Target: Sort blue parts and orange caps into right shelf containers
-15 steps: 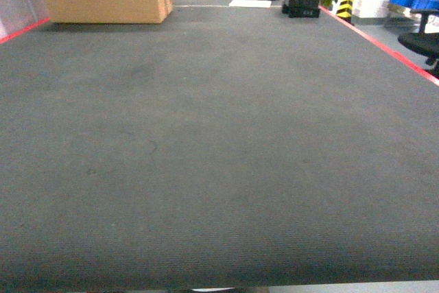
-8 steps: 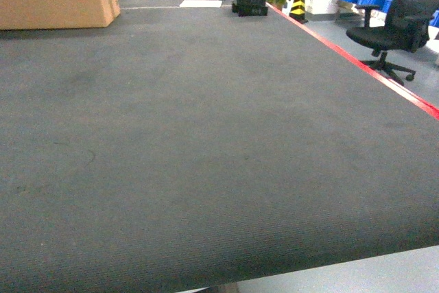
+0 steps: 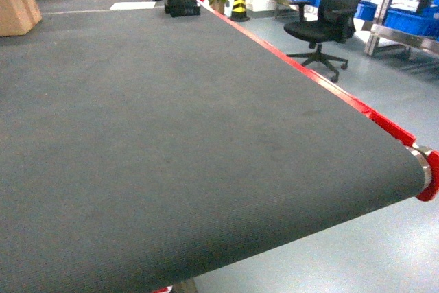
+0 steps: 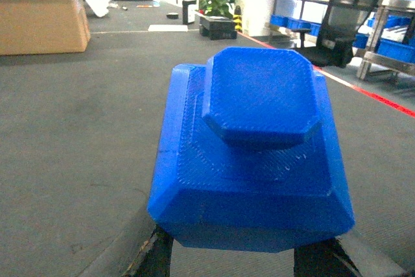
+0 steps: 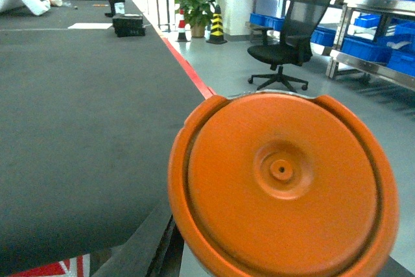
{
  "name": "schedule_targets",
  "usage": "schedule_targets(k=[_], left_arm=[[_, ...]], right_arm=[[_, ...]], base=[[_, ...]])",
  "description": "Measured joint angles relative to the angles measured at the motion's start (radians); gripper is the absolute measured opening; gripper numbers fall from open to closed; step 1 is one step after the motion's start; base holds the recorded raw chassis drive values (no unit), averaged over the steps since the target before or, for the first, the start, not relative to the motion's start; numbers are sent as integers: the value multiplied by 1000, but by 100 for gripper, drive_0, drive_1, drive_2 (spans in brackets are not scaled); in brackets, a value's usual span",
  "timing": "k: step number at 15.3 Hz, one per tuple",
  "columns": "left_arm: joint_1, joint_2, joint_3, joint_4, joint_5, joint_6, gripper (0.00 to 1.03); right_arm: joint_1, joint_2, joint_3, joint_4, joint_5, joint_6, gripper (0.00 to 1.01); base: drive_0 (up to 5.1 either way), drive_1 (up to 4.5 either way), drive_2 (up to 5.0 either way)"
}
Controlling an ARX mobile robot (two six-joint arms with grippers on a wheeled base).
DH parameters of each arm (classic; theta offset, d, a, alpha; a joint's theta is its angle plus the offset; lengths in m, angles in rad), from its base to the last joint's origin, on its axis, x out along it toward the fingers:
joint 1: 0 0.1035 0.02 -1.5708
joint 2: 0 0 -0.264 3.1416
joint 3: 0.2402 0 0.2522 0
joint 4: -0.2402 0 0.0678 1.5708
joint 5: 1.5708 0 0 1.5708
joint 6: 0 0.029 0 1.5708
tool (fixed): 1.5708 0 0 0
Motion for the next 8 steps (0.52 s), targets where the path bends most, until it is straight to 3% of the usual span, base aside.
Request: schedule_targets(k=[8], left_arm=[[0, 0, 0, 0, 0, 0, 42]], right_arm=[[0, 0, 0, 0, 0, 0, 44]], base=[[-162, -162, -162]])
